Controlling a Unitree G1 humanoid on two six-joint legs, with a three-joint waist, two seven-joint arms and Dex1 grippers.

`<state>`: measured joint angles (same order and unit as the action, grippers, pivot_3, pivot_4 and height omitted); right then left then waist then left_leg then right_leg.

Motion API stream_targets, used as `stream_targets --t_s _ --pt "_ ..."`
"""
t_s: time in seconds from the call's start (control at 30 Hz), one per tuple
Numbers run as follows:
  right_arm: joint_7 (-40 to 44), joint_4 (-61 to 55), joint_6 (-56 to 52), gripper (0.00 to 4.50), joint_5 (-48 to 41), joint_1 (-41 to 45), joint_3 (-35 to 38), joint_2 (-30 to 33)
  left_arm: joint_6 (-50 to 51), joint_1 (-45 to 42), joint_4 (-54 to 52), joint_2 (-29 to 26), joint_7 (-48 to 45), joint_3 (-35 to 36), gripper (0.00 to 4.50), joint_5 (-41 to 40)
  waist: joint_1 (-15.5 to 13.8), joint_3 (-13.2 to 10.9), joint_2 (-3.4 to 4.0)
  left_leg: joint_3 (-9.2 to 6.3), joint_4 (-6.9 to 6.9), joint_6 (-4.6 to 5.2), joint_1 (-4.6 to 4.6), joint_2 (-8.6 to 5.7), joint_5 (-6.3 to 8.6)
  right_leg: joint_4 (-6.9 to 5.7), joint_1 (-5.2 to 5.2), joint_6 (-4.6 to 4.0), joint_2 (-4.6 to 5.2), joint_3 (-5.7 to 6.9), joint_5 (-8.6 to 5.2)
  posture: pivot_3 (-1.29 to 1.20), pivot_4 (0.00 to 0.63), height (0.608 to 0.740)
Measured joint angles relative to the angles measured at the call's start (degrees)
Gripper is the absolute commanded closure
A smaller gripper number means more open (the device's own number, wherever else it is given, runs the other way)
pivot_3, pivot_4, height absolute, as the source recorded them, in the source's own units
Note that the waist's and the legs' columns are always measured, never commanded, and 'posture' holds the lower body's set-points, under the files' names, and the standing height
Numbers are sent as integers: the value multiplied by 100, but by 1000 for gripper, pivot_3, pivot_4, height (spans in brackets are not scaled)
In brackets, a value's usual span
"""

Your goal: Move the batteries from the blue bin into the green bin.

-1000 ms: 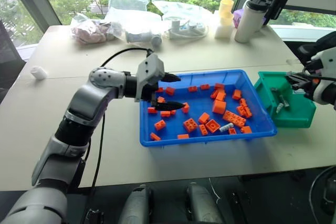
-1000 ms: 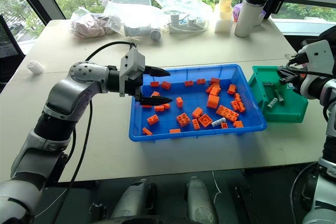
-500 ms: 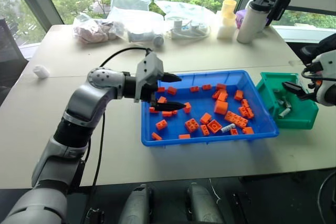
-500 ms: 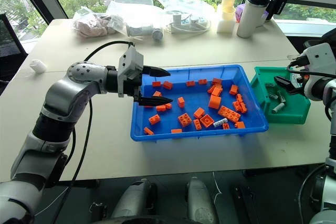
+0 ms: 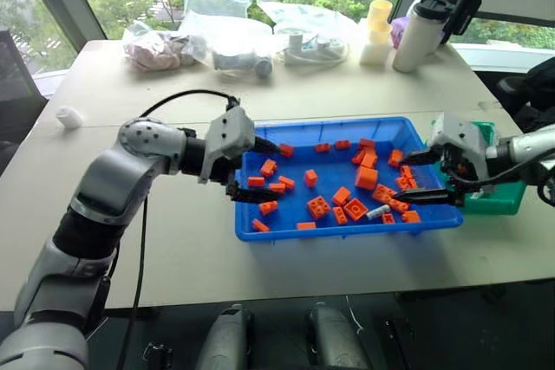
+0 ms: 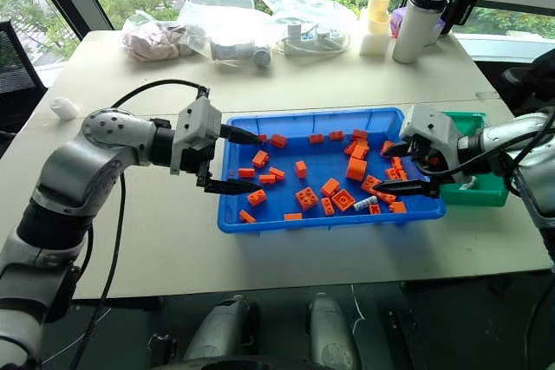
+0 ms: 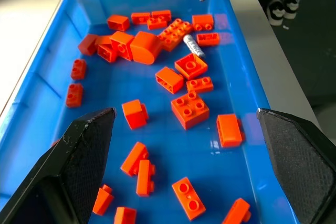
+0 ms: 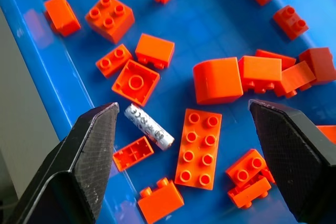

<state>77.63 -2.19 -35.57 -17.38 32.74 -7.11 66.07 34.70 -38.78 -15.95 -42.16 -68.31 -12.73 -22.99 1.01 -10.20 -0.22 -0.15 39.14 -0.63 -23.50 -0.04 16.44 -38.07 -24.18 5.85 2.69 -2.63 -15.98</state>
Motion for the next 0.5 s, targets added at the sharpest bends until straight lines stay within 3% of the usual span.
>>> stream_targets --t_s 0.33,0.5 --pt "739 956 955 415 993 706 -1208 -636 155 237 -262 -32 341 38 0 -18 -31 0 0 -2 0 0 -1 1 0 -2 -2 0 -1 1 0 0 150 740" --pt "1084 1188 1171 415 1210 829 -1398 -713 232 319 -323 -71 417 73 0 -42 -25 0 0 -3 1 0 -1 1 0 -2 -1 0 0 1 0 0 150 740"
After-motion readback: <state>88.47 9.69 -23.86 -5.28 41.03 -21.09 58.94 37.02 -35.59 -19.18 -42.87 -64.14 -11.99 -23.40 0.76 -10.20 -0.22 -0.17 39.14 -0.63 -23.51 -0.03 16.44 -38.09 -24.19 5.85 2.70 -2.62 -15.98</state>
